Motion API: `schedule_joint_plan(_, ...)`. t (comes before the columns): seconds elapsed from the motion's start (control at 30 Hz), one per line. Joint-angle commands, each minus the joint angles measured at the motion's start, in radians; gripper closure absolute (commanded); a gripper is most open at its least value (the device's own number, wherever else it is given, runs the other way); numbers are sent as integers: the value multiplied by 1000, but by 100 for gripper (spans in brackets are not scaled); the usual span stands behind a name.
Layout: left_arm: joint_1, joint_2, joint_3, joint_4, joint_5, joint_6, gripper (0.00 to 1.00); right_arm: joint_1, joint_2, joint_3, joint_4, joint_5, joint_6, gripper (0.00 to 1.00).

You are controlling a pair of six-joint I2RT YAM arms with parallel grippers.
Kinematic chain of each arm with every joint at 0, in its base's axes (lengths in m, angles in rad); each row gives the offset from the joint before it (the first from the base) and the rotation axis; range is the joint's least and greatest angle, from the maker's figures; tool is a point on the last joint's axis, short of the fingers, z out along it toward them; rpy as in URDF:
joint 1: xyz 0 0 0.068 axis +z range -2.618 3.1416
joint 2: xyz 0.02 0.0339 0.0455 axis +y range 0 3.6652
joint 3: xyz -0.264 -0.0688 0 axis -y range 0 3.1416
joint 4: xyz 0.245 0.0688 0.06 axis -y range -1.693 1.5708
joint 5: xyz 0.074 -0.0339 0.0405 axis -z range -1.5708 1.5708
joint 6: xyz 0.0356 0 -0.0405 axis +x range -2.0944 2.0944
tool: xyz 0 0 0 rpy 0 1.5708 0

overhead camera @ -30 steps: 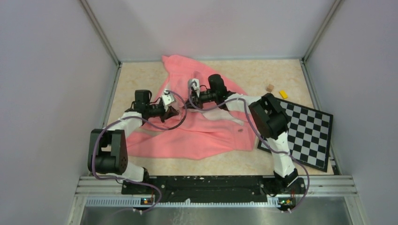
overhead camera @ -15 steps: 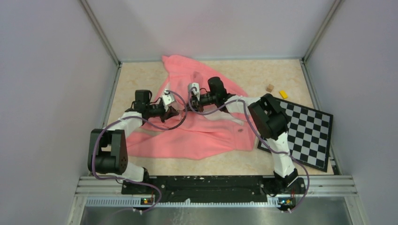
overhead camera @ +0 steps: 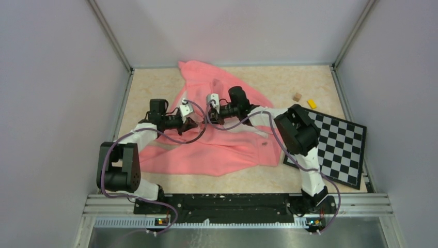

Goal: Zip up the jacket

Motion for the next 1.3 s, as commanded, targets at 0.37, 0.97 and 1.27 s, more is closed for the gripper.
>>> schedule_joint_plan(0.37, -20, 64, 60, -33, 44, 11, 100, 29, -92, -31, 114, 9, -13, 100)
schedule_joint_plan(0.97, -23, -22, 1, 15, -31, -6, 100, 5, -111, -120, 211, 41, 15, 100)
schedule_joint_plan(1.27, -23, -31, -2, 11, -37, -2, 100, 5, -105, -120, 195, 55, -4, 100)
